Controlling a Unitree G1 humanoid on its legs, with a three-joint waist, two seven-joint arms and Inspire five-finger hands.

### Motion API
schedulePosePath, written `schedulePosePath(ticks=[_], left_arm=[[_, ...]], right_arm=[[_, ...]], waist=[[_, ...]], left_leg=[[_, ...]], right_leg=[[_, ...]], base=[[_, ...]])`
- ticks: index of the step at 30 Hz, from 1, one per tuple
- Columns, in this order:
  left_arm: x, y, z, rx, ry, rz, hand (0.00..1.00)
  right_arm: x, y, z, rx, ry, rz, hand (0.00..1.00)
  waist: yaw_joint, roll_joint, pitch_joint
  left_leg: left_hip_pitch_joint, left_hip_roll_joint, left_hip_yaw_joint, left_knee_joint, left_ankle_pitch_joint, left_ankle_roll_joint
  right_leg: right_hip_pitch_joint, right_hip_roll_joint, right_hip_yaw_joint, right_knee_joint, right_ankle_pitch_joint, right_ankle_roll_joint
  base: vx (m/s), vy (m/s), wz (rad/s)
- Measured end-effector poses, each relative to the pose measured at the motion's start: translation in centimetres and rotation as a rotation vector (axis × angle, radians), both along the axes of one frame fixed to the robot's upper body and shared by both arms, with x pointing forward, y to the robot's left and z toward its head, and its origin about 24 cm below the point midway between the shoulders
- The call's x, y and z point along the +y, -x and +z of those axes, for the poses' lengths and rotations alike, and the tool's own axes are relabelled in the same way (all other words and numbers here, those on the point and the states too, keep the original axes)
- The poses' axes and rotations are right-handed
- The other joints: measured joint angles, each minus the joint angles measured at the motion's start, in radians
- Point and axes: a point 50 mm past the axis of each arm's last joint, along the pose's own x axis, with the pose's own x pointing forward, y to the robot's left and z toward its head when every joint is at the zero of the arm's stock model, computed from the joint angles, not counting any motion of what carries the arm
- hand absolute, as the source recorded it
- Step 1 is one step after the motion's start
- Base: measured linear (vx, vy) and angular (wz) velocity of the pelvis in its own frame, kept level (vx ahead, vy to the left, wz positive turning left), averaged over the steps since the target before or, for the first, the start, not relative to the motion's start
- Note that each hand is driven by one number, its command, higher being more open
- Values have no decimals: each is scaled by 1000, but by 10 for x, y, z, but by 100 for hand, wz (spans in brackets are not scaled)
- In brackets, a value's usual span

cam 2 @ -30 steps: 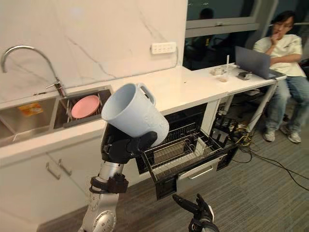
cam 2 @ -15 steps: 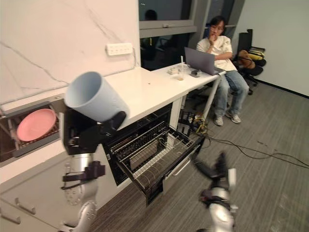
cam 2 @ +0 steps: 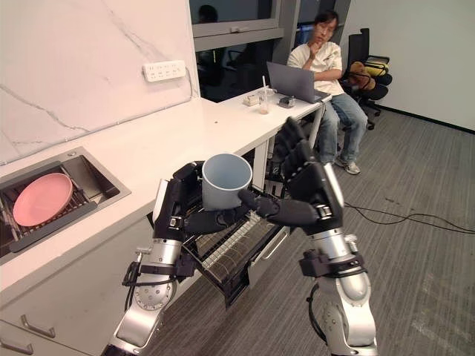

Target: Walk over to the sink, pick up the cup, carry it to the dishwasher, place the cup inside the dishwasher, then close the dishwasher door

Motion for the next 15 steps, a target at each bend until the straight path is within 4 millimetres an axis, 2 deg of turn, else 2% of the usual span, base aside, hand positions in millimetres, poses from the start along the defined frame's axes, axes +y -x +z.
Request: schedulePosePath(ticks=[5,15], left_arm=[[-3,-4,-5,9,-53,56,0],[-17,-5,0,-24,-68,8,0]], right_arm=[[6,-3,-8,59,-5,-3,100],[18,-12,-7,82,-8,12,100]], waist=[[-3,0,0],[-3,0,0]], left_leg=[[-12,-10,-23,0,3,6],[-12,-24,-53,2,3,13]], right_leg=[[2,-8,-14,-9,3,4],[11,-20,-27,-11,6,9]], base=[[-8,-5,8],[-23,-4,4]])
